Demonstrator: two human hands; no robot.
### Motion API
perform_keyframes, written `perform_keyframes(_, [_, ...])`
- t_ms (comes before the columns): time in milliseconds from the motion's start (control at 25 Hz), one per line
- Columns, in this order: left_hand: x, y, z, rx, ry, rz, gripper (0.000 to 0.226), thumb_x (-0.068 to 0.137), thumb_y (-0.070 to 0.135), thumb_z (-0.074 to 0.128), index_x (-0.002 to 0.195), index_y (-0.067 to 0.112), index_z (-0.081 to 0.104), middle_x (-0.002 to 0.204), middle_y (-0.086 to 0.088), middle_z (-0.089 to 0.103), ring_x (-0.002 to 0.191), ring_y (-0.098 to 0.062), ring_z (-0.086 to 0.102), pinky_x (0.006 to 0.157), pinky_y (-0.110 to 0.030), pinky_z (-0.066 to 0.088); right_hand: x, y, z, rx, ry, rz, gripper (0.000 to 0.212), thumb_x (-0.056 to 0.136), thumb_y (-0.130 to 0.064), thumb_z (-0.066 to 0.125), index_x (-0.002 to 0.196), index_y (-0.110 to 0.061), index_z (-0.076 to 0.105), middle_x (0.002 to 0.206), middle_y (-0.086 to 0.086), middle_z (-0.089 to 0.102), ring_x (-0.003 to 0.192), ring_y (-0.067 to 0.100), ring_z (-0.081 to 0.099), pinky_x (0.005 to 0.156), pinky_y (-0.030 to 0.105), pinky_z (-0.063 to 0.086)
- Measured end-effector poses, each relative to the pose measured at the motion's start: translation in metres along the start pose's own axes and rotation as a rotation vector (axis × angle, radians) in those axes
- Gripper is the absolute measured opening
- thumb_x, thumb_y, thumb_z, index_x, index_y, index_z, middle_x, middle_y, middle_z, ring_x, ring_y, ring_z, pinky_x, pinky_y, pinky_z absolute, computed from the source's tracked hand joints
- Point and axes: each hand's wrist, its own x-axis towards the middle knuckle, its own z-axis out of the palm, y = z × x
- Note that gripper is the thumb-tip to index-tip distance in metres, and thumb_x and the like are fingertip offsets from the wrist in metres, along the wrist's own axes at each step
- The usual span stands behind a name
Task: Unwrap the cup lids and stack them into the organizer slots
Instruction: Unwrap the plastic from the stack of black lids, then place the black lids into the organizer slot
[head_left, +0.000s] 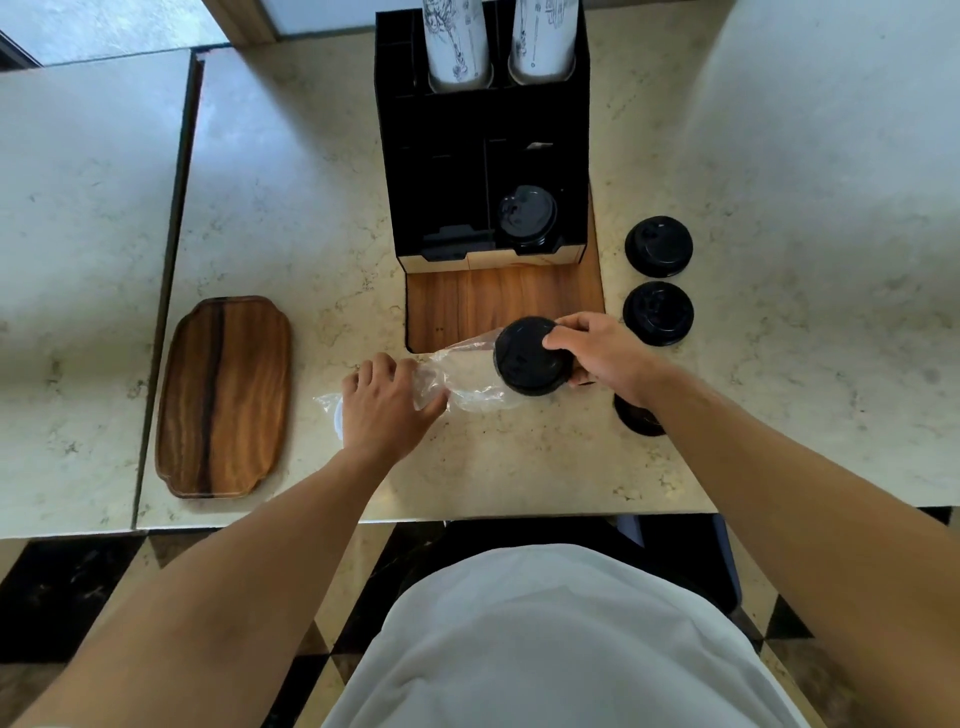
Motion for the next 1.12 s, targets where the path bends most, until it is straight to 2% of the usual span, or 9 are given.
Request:
perform_keyframes(80, [0.001,0.001,0.0,-0.009,-0.002,-0.035,0.065,0.092,0.071,0.039,0.127,0.02,0.06,0.118,-0.008,0.057,0.11,-0.028,0.052,0.096,-0.044,0.041,0.005,-0.005,-0.003,0.039,0.002,0.012,0.031,0.089,-0.032,0.071,0.117,-0.02,0.065,0.112,0.007,0.072,0.097,0.025,0.07,0.082,0.037,0.061])
perform_keyframes(200, [0.005,0.001,-0.001,-0.019,0.005,-0.059,0.063,0.093,0.068,0.042,0.126,0.017,0.06,0.119,-0.011,0.058,0.111,-0.03,0.052,0.095,-0.046,0.042,0.011,-0.012,-0.004,0.121,-0.01,0.047,0.026,0.091,-0.025,0.069,0.115,-0.018,0.061,0.116,0.009,0.07,0.101,0.025,0.069,0.083,0.035,0.056])
perform_keyframes(480, [0.022,-0.015,-0.005,-0.028,-0.041,-0.089,0.065,0.095,0.067,0.039,0.125,0.013,0.059,0.121,-0.014,0.055,0.114,-0.034,0.05,0.096,-0.049,0.041,0.028,-0.029,0.009,0.318,0.029,0.061,0.014,0.092,-0.021,0.064,0.105,-0.019,0.059,0.108,0.01,0.065,0.083,0.02,0.062,0.073,0.034,0.046])
perform_keyframes(640, [0.03,-0.024,-0.007,-0.018,-0.046,-0.057,0.061,0.095,0.066,0.04,0.123,0.014,0.059,0.12,-0.012,0.056,0.113,-0.033,0.05,0.095,-0.048,0.041,0.039,-0.047,0.016,0.331,0.105,-0.016,0.009,0.094,-0.023,0.067,0.1,-0.018,0.062,0.09,0.004,0.066,0.075,0.017,0.061,0.075,0.035,0.049])
perform_keyframes(680, [0.031,-0.024,-0.007,-0.021,-0.043,-0.057,0.06,0.095,0.065,0.041,0.122,0.014,0.059,0.12,-0.012,0.056,0.112,-0.033,0.049,0.095,-0.048,0.041,0.042,-0.052,0.015,0.341,0.122,-0.04,0.012,0.094,-0.023,0.068,0.102,-0.016,0.064,0.09,0.003,0.067,0.077,0.017,0.064,0.076,0.034,0.05])
perform_keyframes(760, [0.035,-0.023,-0.009,-0.03,-0.035,-0.06,0.059,0.095,0.064,0.041,0.121,0.014,0.059,0.118,-0.012,0.056,0.111,-0.033,0.05,0.094,-0.048,0.041,0.05,-0.062,0.012,0.356,0.165,-0.08,0.023,0.094,-0.024,0.069,0.114,-0.013,0.066,0.104,0.006,0.072,0.092,0.02,0.071,0.08,0.033,0.056])
perform_keyframes(880, [0.043,-0.025,-0.01,-0.025,-0.039,-0.052,0.06,0.095,0.064,0.04,0.121,0.014,0.059,0.119,-0.012,0.056,0.113,-0.034,0.05,0.096,-0.049,0.04,0.061,-0.077,0.004,0.377,0.225,-0.119,0.035,0.095,-0.023,0.071,0.127,-0.011,0.064,0.122,0.01,0.072,0.108,0.025,0.073,0.093,0.039,0.061])
perform_keyframes(1120, [0.055,-0.028,-0.01,-0.017,-0.024,-0.036,0.061,0.094,0.067,0.038,0.118,0.015,0.06,0.117,-0.011,0.057,0.108,-0.032,0.052,0.095,-0.048,0.041,0.075,-0.097,-0.003,0.445,0.273,-0.103,0.025,0.096,-0.021,0.071,0.119,-0.012,0.066,0.122,0.013,0.071,0.11,0.029,0.072,0.098,0.044,0.059])
